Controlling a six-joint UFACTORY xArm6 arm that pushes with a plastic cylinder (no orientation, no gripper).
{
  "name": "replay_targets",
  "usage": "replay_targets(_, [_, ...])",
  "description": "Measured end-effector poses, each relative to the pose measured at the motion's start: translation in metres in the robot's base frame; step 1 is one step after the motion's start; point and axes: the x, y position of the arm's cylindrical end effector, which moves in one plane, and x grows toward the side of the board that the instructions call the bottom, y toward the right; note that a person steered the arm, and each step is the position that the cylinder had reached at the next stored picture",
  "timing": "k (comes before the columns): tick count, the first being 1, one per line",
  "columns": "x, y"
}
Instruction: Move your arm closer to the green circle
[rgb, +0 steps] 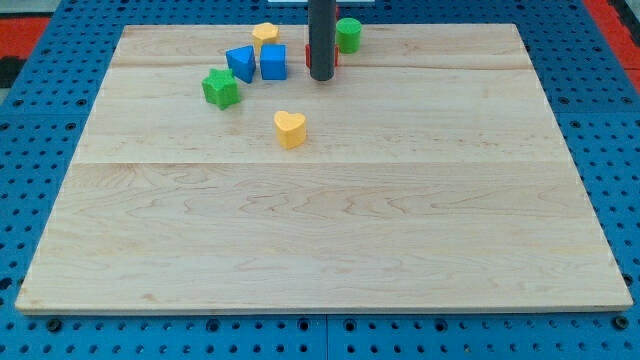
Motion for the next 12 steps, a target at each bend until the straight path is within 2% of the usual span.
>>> replay_targets(1, [0.008,0.006])
replay_targets(2, [0.04,0.054])
replay_targets(3, [0.03,0.14])
replay_targets(4, [-0.054,0.169])
replay_targets(5, [-0.099,0.148])
replay_targets(9, [-0.099,0.112])
replay_targets(12, [-0.094,0.107])
